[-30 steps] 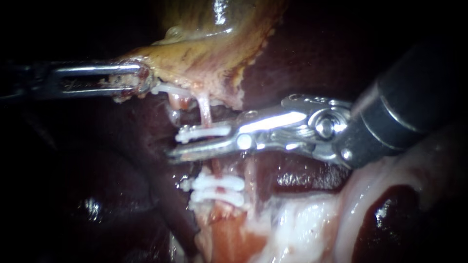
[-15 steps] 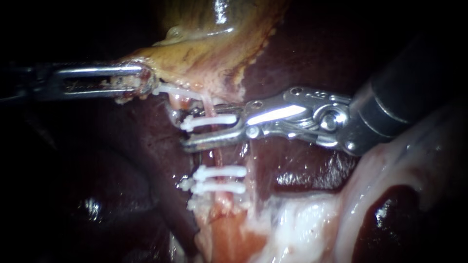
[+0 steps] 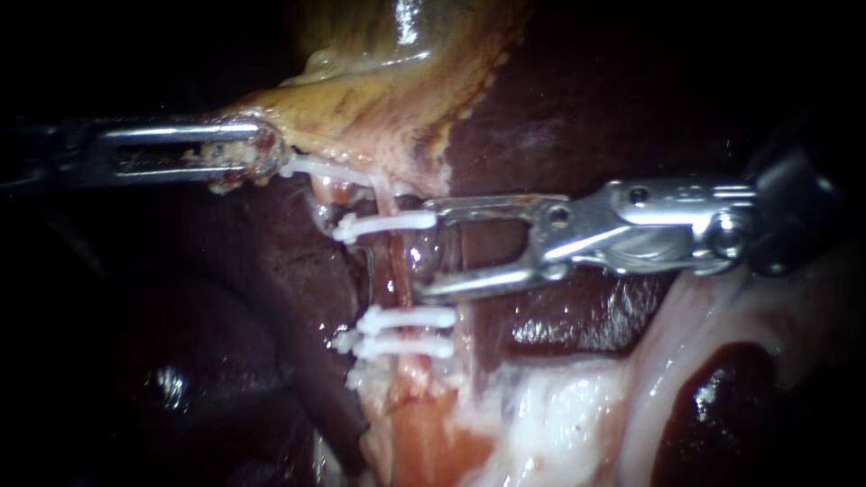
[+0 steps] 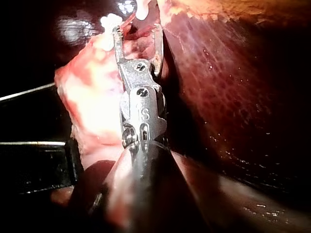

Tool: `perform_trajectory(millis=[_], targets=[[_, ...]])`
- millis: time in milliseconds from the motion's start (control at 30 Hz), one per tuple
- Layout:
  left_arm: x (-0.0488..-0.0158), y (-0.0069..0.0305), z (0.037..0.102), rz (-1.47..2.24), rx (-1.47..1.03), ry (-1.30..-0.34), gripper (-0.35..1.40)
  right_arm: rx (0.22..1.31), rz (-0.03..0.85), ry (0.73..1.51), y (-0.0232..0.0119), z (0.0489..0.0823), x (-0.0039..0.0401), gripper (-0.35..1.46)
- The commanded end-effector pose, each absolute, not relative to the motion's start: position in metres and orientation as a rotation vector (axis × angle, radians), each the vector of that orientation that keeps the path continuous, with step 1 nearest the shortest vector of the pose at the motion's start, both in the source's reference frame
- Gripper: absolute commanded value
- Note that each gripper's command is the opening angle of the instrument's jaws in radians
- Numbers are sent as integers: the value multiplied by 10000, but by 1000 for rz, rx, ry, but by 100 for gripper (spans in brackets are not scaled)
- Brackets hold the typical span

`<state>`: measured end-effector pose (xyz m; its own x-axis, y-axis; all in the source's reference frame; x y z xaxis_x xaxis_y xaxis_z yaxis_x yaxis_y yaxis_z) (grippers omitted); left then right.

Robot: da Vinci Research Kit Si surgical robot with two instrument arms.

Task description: Going back third clip right tube

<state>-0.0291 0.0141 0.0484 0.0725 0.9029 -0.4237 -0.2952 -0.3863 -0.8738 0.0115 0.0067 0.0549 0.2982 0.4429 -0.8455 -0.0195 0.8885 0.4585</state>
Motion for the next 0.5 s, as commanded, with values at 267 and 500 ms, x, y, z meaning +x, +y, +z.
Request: perform_trajectory(millis=[267, 500], targets=[[-292, 142, 485, 1519, -1348, -672, -35, 384, 254, 1252, 60, 535, 75, 50], [-300, 142, 493, 1520, -1349, -665, -35, 382, 240, 1256, 59, 531, 65, 50]])
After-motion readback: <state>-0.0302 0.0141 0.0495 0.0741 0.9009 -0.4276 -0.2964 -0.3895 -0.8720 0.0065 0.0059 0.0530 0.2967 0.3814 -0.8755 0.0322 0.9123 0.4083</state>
